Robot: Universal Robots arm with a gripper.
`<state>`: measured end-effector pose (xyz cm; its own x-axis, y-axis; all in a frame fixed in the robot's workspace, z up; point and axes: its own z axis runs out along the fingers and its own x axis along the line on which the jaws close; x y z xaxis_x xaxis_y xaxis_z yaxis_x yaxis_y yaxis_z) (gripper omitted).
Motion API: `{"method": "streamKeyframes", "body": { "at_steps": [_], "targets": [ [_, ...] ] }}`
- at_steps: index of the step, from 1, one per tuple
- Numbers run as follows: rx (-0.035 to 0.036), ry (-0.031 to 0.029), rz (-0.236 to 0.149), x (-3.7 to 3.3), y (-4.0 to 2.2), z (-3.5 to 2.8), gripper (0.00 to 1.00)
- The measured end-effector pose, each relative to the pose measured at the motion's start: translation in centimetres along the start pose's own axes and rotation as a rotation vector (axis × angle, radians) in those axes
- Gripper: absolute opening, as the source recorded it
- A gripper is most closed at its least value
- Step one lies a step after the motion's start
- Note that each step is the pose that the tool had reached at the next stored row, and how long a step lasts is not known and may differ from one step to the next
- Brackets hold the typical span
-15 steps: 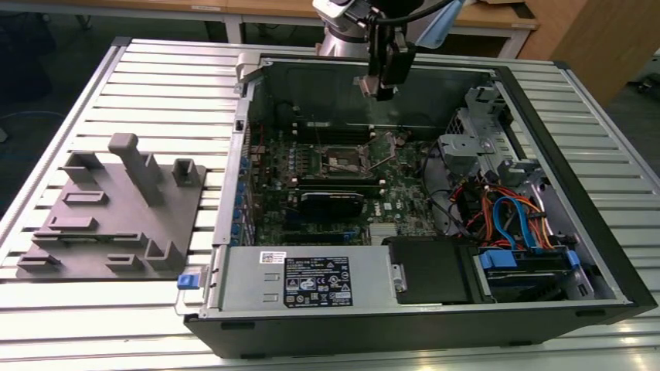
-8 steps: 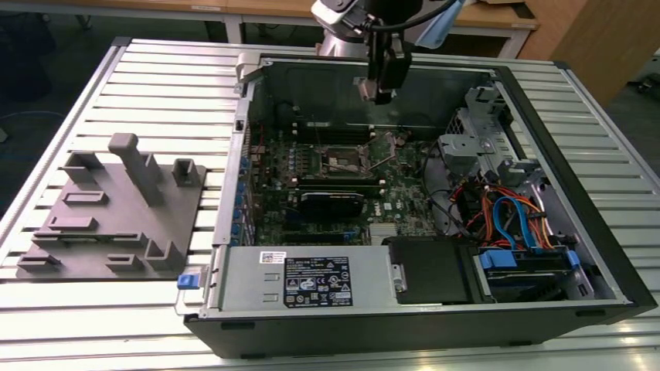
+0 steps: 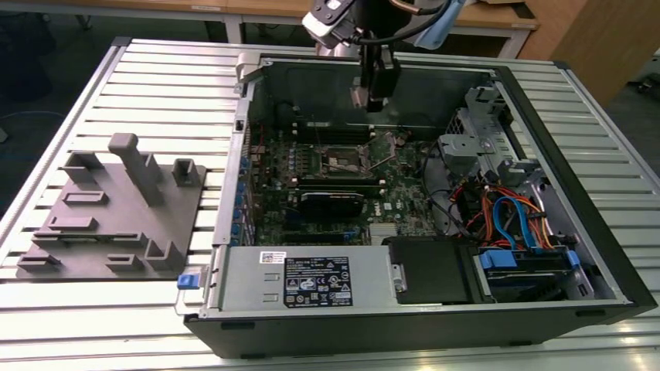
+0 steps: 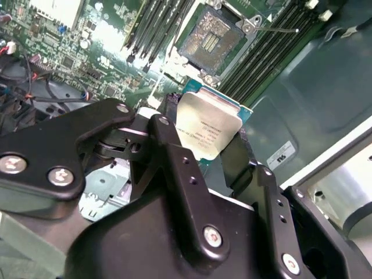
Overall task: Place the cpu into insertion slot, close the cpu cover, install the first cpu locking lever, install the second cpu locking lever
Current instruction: 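Place the cpu into insertion slot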
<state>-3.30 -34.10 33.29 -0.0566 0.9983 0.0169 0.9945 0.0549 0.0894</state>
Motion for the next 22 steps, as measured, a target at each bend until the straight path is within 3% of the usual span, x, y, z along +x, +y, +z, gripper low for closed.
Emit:
{"method": "streamKeyframes", "body": {
  "at_steps": [6, 17, 22],
  "targets": [
    [-0.0010, -0.0047, 0.023, -0.01, -0.16, 0.97, 0.54],
    [-0.0011, -0.0048, 0.023, -0.02, -0.16, 1.00, 0.54],
    [-0.0025, -0.0038, 0.019, -0.02, -0.24, 1.60, 0.54]
  ]
}}
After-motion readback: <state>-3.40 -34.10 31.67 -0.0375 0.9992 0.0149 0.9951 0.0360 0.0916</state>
